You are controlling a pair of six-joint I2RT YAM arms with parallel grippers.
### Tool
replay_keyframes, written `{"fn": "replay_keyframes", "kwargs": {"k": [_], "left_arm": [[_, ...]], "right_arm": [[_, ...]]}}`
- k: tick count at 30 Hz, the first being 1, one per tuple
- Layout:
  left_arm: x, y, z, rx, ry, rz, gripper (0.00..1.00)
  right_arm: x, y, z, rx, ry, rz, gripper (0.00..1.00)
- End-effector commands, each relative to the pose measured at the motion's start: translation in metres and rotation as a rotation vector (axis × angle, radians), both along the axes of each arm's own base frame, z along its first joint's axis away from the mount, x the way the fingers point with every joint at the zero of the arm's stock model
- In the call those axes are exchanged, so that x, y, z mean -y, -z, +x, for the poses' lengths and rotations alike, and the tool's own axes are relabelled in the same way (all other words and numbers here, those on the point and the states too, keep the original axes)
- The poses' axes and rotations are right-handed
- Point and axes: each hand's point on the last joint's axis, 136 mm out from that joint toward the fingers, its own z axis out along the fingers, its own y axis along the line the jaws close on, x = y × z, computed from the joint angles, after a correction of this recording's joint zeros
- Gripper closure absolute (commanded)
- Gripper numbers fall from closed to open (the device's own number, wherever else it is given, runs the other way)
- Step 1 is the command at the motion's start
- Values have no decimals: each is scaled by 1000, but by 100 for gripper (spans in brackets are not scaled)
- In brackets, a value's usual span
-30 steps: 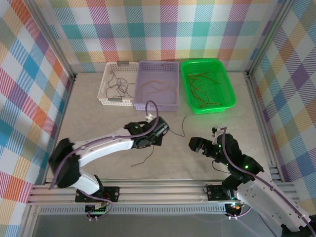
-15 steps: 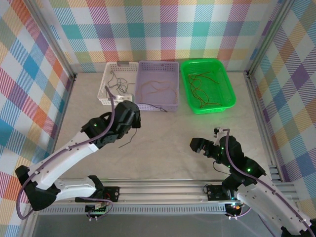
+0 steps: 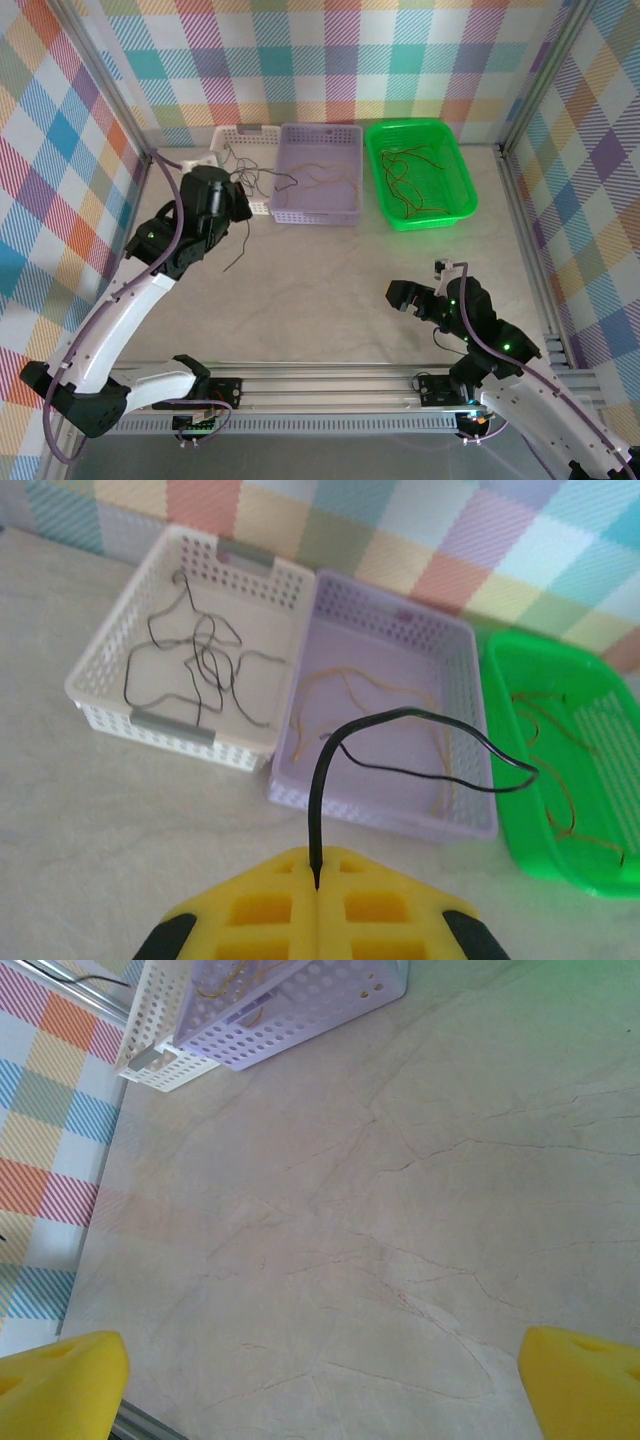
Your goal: Untangle the cables
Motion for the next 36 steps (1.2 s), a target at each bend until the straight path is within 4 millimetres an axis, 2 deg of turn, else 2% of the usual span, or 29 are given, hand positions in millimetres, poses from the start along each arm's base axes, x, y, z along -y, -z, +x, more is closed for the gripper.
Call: {"fn": "replay_keyframes", "kwargs": {"k": [1,5,12,21,27,36], "left_arm": [[-8,-25,11,57,-22,-33,100],[-22,-34,27,81,-78,-65,100],[-47,-38,54,107,-176,-105,100],[-65,-46,91,145,-255,-158,100],[-74,-43,123,160,-294,-178,100],[-84,-14,177,112,-364,-161,100]], "right_arm": [[2,2,-2,11,-7,-18,0],[2,3,-3,7,-8,-18,0],[4,3,-4,10,-6,-23,0],[4,4,-4,12,-9,-27,0],[2,5,-1,13,-10,-30,0],[-1,8,3,8,-16,-47,0]]}}
